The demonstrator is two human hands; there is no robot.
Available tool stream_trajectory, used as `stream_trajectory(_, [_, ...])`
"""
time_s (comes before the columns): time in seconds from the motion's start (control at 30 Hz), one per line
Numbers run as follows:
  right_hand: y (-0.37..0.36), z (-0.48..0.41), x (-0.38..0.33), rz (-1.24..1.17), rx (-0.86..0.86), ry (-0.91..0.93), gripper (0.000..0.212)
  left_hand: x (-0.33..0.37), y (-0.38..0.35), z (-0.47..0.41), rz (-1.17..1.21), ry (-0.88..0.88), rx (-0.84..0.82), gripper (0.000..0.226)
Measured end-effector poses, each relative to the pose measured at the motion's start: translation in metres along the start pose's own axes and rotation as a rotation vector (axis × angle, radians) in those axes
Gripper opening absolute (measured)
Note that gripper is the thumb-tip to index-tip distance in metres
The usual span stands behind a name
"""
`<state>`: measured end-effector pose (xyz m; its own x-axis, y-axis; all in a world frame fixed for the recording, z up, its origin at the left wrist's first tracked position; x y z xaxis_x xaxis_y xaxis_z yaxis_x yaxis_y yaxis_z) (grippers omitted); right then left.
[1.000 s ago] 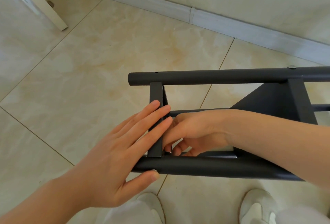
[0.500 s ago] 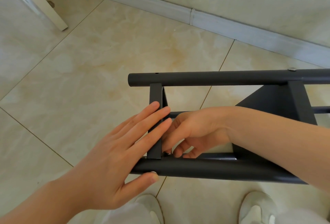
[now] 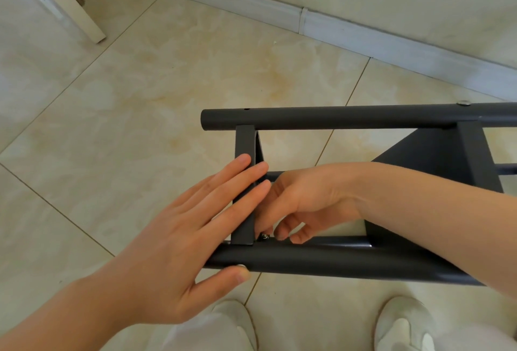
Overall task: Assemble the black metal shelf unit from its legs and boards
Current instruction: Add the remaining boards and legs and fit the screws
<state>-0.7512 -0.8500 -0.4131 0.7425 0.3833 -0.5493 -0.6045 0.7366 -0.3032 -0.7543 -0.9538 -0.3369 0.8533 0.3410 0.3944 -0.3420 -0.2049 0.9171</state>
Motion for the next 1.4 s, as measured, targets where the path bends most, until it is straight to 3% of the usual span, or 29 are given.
stream_trajectory(0.6, [0.0004, -0.0029, -0.0021, -0.119, -0.035, 0.041, 0.005, -0.0001, -0.0002, -0.0001, 0.003, -0.010, 0.010, 0.070])
stream_trajectory(0.8, [0.0038, -0.0026, 0.0009, -0.005, 0.019, -0.010, 0.007, 0.0002, -0.0002, -0.0003, 0.006, -0.004, 0.008, 0.071])
stream_trajectory(1.4, [0.0047, -0.0009, 0.0012, 0.026, 0.017, -0.008, 0.009, -0.0004, -0.0011, 0.0003, 0.006, 0.004, 0.007, 0.071])
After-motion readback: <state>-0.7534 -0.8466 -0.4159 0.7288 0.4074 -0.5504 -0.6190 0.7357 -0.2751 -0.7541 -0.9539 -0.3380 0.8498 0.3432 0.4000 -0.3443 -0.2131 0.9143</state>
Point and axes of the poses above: each hand's wrist, its own z-axis away from the middle knuckle, its own y-axis out of the back of the hand, x = y × z, the point moved 8 cm from there along -z, towards the middle knuckle, and after that the axes turned 2 degrees about -y, right-handed, at the moved point
